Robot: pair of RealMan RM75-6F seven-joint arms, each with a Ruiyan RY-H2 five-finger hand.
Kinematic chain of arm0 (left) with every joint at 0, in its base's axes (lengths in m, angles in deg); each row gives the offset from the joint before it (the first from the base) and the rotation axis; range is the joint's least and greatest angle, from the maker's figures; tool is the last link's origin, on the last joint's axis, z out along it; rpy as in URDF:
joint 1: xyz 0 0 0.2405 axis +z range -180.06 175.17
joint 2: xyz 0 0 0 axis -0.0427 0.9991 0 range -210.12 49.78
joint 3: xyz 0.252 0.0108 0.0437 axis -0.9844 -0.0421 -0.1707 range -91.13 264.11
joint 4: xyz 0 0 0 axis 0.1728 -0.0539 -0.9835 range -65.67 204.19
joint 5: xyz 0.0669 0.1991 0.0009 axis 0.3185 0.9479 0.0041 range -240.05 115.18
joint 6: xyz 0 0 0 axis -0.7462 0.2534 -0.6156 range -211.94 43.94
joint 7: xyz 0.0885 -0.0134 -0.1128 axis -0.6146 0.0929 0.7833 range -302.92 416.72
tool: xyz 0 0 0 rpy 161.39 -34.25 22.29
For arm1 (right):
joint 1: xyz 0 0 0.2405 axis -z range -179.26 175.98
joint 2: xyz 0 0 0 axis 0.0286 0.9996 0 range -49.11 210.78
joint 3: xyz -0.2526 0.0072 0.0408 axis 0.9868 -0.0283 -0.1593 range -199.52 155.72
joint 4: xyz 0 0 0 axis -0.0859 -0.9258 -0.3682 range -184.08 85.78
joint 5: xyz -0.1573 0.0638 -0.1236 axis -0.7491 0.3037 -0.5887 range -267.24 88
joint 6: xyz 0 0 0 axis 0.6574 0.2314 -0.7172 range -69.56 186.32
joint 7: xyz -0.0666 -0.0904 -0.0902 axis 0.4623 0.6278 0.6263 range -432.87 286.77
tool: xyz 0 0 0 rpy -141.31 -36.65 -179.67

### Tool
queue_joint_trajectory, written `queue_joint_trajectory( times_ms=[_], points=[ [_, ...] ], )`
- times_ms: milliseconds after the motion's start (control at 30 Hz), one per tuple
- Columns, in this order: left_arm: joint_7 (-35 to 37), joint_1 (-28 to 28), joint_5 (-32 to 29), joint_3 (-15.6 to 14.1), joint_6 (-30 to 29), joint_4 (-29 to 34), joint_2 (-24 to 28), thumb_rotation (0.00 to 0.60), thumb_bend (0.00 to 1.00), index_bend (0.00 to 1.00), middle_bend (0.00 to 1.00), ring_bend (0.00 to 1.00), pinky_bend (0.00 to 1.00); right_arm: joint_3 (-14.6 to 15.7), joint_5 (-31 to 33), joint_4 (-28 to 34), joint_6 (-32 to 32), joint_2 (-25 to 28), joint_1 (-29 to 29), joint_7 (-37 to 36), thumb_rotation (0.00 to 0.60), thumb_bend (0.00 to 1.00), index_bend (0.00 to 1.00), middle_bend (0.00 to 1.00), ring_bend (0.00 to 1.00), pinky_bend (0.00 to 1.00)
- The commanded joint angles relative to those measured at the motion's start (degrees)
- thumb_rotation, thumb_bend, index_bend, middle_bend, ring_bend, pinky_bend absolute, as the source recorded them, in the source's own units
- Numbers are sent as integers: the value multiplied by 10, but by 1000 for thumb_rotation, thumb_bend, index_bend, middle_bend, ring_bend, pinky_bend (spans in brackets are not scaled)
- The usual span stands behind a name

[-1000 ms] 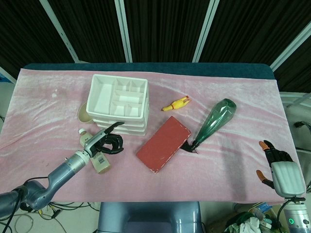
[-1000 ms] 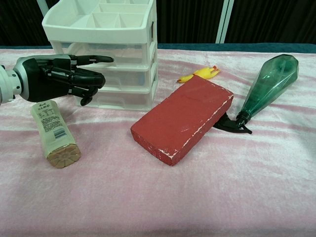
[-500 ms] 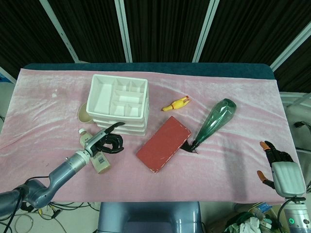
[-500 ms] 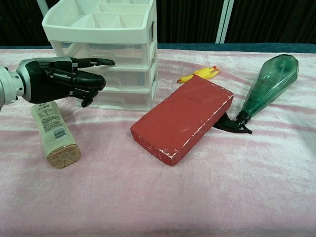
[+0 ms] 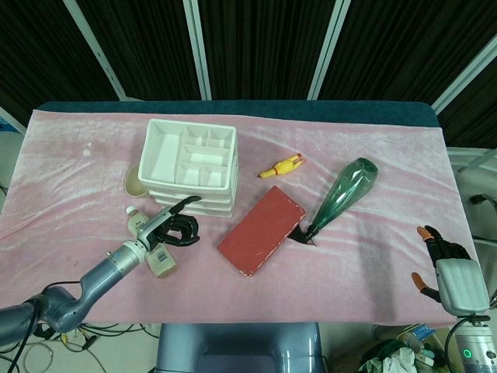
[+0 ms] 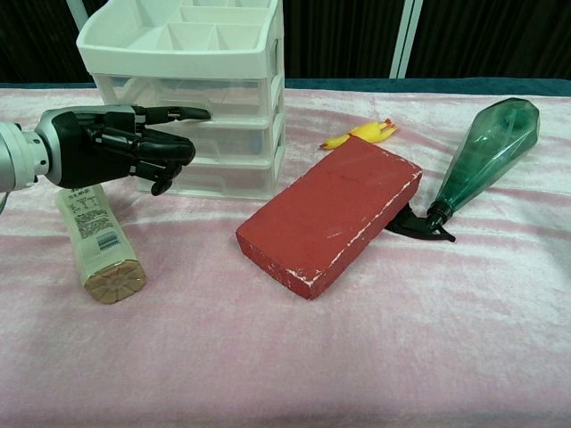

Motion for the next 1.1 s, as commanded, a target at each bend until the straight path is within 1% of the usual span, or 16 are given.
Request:
queue_joint_trajectory(
  times_ms=[33,167,667,1100],
  points=[
    [-2,1,3,-2,-2,-1,0,600,267,14,600,606,666,0,1,1,0,0,0,0,600,198,135,110,272,272],
    [-8,2,9,-7,-6,-2,-2,600,268,34,603,606,666,1,0,1,-1,0,0,3,600,207,135,112,273,272],
    [15,-4,32,-19,-7,-5,5,600,271,99,619,607,666,0,8,5,-5,1,0,10,600,230,135,117,273,272],
    [41,-10,64,-38,-23,-9,10,600,272,117,625,609,666,-1,10,7,-6,1,1,13,600,242,135,117,273,272]
  ],
)
